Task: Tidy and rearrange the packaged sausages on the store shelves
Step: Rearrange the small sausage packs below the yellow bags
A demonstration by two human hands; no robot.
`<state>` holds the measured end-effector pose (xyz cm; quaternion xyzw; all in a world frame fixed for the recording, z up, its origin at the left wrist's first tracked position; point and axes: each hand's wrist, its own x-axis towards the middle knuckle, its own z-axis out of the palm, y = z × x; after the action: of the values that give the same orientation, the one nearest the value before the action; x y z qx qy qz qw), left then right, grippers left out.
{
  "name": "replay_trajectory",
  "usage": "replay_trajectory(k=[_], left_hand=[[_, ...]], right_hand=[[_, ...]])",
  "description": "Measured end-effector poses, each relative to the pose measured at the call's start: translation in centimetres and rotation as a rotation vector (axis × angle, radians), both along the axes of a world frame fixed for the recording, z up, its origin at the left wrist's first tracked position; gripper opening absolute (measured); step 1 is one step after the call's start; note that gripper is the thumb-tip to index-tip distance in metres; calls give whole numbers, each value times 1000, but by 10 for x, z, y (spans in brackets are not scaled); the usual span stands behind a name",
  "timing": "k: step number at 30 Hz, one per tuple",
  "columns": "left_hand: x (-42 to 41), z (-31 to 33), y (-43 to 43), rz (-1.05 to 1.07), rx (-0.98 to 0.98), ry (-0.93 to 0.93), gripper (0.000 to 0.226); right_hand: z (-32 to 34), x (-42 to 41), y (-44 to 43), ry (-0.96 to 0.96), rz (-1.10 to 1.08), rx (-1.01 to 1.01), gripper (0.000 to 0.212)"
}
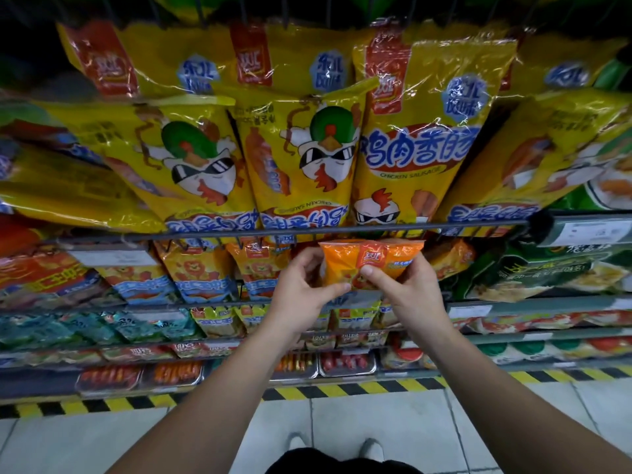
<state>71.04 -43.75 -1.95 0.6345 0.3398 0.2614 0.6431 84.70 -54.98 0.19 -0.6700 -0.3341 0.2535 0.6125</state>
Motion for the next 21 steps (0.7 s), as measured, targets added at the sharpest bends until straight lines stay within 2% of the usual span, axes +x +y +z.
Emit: replay_trajectory(k=[3, 7, 10, 13, 17, 21], left_hand=[[2, -4, -2, 42, -44, -13, 47], [5, -14, -3, 115, -111, -19, 47], [8, -21, -1, 134, -159, -25, 47], [10, -26, 2, 136, -184, -19, 45], [16, -31, 11, 115, -210, -20, 44], [22, -36, 16, 84, -235, 17, 40]], right_hand=[[-3, -5, -4, -71, -33, -60, 43], [-18, -11, -8, -85, -7, -182, 65], [-26, -12, -6, -93, 8, -225, 49], [-28, -12, 0, -92, 1, -277, 45], [-33, -11, 9, -71, 11, -347, 70], [-39, -8, 17, -23, -3, -384, 31]])
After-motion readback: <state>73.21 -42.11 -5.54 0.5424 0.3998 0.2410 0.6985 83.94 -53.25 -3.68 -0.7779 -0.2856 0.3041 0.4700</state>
